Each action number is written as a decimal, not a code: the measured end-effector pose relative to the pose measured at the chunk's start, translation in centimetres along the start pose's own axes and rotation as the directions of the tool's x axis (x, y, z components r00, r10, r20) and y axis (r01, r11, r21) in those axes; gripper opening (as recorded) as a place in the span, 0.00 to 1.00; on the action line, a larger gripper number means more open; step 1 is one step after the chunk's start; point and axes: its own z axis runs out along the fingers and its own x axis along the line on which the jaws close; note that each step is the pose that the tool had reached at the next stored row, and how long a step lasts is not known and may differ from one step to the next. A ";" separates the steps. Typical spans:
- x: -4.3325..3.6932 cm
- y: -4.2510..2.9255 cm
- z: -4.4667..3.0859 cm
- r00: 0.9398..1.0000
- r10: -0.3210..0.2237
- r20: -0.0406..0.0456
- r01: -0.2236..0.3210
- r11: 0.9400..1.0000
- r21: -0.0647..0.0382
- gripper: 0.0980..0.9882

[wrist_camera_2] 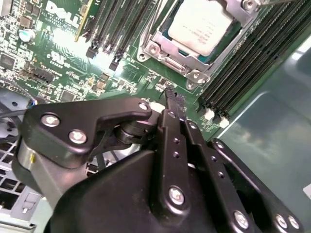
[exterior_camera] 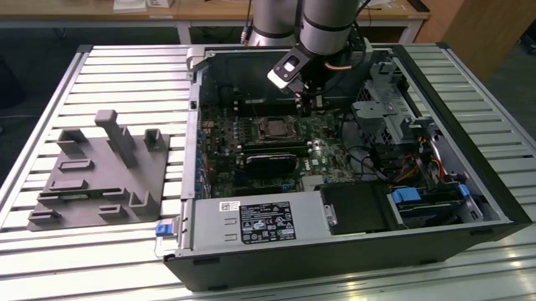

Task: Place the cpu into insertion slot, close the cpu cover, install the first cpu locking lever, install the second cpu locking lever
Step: 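Close the cpu cover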

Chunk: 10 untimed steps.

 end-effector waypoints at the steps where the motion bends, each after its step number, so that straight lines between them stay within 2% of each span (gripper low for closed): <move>1: 0.00 0.00 0.00 1.000 -0.018 0.000 0.018 1.000 0.001 0.01; 5: 0.00 0.00 0.01 0.996 -0.092 -0.001 0.092 0.996 0.006 0.01; 10: 0.00 0.00 0.02 0.984 -0.178 0.000 0.178 0.984 0.012 0.01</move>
